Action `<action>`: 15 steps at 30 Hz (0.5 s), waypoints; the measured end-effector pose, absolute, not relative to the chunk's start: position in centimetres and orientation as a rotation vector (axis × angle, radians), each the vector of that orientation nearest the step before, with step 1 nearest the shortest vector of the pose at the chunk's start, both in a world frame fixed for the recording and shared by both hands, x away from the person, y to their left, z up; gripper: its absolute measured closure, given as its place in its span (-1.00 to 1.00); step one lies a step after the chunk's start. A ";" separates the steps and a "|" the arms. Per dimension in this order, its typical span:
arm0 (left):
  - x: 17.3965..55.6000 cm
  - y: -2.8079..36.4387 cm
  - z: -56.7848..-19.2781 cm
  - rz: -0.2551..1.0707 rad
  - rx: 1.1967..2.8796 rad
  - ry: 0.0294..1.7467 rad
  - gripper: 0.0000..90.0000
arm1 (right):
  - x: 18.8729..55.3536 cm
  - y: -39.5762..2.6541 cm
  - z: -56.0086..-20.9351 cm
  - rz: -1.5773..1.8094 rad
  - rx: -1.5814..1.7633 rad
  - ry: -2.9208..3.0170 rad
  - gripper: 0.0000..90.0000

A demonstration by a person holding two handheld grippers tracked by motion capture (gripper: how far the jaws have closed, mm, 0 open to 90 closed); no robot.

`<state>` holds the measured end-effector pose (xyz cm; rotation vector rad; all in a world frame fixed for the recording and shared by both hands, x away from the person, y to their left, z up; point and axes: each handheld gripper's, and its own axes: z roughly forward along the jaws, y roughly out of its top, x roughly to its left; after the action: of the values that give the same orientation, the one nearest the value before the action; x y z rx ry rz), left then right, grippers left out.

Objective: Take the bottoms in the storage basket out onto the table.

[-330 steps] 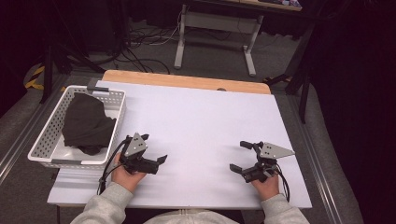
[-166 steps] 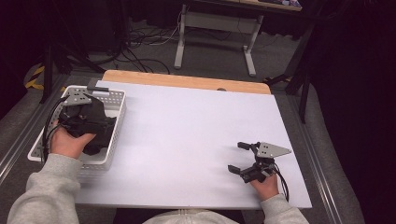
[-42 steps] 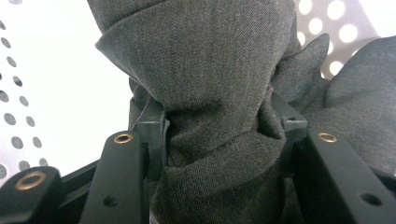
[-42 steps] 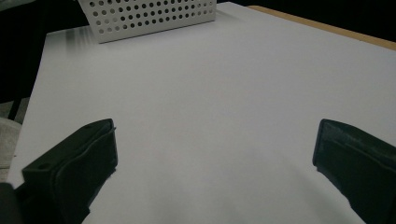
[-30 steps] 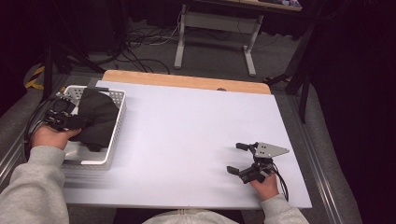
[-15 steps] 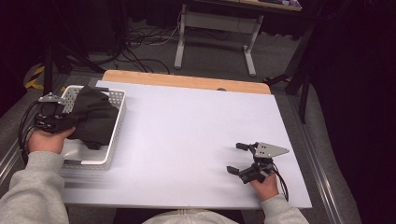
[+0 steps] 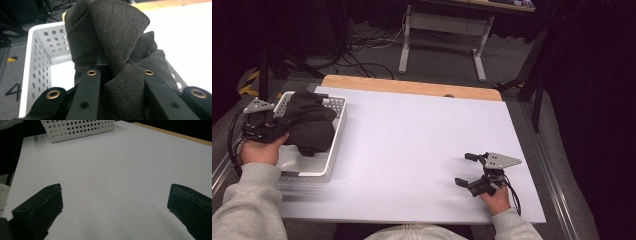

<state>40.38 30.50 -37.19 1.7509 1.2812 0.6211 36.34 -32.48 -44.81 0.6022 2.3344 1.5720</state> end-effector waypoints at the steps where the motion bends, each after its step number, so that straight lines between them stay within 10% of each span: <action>1: 40.4 30.5 -37.2 0.621 1.751 1.281 0.78 | 36.3 -32.5 -44.8 1.572 0.602 2.334 -0.98; 15: 39.7 30.9 -36.0 0.666 1.686 1.253 0.81 | 36.4 -32.5 -44.8 1.570 0.605 2.335 -0.98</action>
<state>39.69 30.87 -36.00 1.6863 1.2528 0.6661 36.36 -32.48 -44.83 0.6045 2.3352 1.5696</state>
